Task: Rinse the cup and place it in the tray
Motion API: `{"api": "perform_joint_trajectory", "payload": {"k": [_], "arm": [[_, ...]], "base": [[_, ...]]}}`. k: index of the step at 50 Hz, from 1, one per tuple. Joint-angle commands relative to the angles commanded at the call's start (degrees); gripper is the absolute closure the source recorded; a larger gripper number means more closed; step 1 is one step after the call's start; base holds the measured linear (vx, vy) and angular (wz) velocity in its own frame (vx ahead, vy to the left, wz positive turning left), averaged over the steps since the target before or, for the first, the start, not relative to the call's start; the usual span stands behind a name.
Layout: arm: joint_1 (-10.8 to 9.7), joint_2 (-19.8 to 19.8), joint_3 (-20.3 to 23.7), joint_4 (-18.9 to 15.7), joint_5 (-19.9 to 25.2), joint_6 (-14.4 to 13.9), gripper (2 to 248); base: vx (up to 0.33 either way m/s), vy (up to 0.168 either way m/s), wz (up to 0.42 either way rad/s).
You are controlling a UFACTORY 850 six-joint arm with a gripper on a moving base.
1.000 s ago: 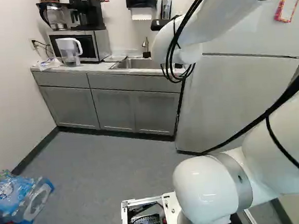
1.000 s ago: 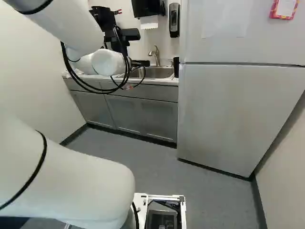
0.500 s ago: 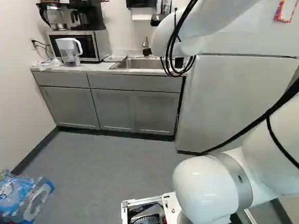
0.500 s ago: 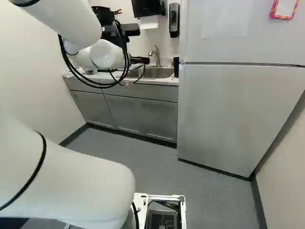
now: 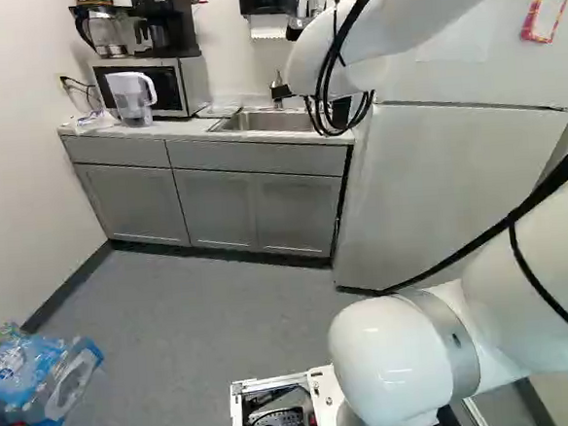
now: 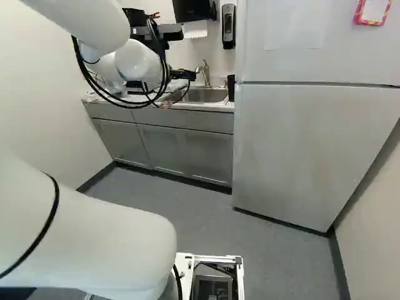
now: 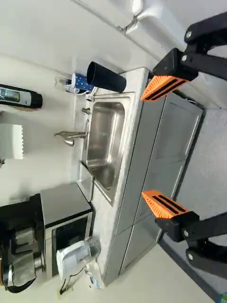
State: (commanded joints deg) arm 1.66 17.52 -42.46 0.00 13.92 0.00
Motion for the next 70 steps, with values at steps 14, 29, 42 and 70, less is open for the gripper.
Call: {"api": "perform_joint_trajectory", "payload": {"k": [14, 29, 42, 70], "arm": [[0.0, 0.2, -1.5, 0.0, 0.0, 0.0, 3], [0.0, 0.3, -3.2, 0.0, 0.0, 0.0, 3], [0.0, 0.4, -3.6, 0.0, 0.0, 0.0, 3], [0.0, 0.4, -3.6, 0.0, 0.0, 0.0, 3]], "base": [[0.0, 0.0, 0.0], [0.0, 0.0, 0.0], [0.0, 0.0, 0.0], [0.014, 0.017, -0.001]]}}
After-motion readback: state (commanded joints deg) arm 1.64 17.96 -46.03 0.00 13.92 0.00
